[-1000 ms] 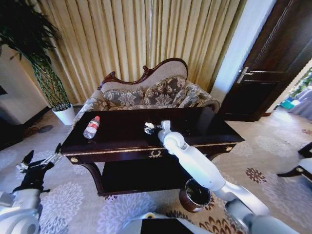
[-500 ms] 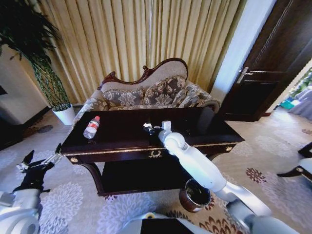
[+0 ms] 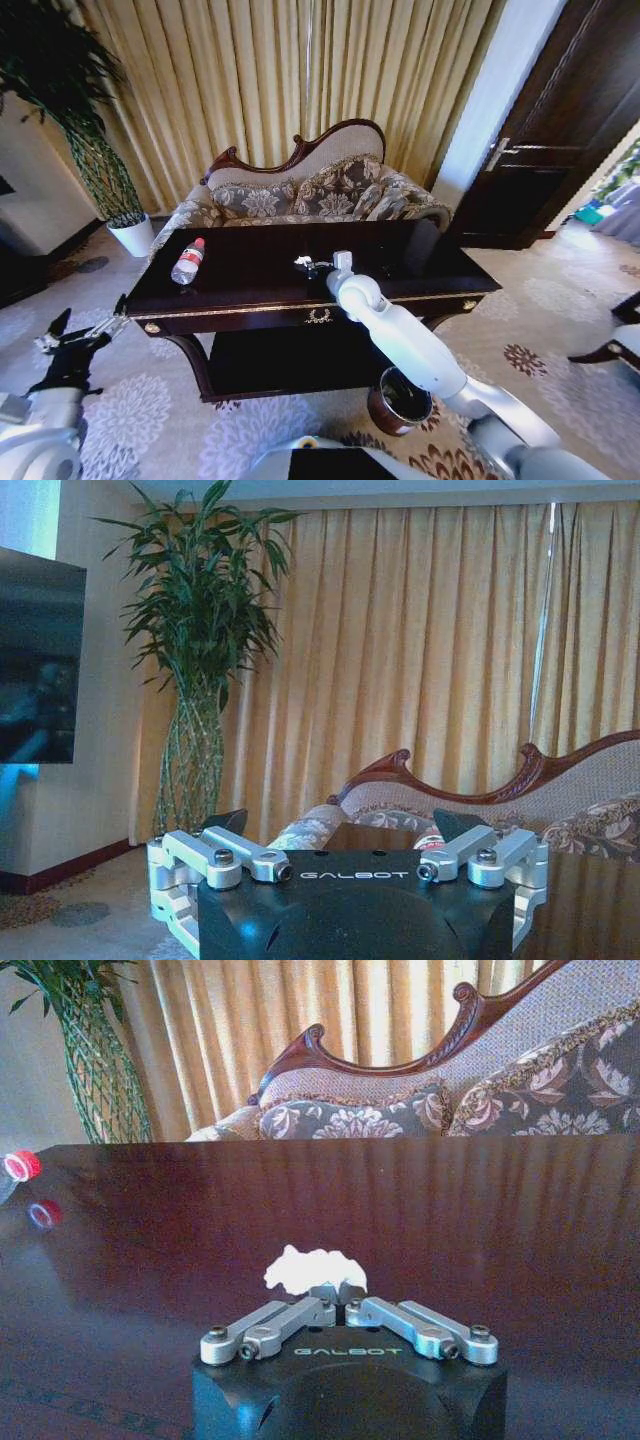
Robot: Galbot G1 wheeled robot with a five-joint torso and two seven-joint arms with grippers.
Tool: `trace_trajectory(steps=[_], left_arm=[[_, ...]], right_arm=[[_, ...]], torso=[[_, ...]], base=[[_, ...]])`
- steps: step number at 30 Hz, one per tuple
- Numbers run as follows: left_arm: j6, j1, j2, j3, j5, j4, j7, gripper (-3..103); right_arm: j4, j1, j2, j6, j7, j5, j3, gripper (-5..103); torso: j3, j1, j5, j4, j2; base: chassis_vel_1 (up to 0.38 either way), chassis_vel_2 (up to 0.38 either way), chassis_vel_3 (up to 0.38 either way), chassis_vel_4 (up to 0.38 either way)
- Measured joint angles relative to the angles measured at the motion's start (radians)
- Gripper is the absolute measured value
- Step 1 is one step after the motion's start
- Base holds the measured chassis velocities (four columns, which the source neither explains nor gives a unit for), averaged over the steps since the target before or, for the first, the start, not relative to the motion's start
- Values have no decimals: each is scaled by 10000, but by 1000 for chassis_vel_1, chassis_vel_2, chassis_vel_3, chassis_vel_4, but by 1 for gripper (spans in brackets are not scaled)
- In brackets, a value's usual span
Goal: Move to the front of the table and place the trash on the table into the trash bin.
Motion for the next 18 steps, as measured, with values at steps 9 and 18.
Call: trace_trajectory(steps=[9, 18], left_arm=[[-1, 2, -15, 5, 1, -17, 27, 100], [-8, 0, -29, 9, 1, -7, 40, 100]], right_arm=[[-6, -4, -17, 93, -45, 4, 5, 0], [-7, -79, -39, 118, -300, -43, 29, 0]], torso=[[0, 0, 0, 0, 0], [0, 0, 0, 0, -1]], base=[[0, 0, 0, 0], [0, 0, 0, 0]])
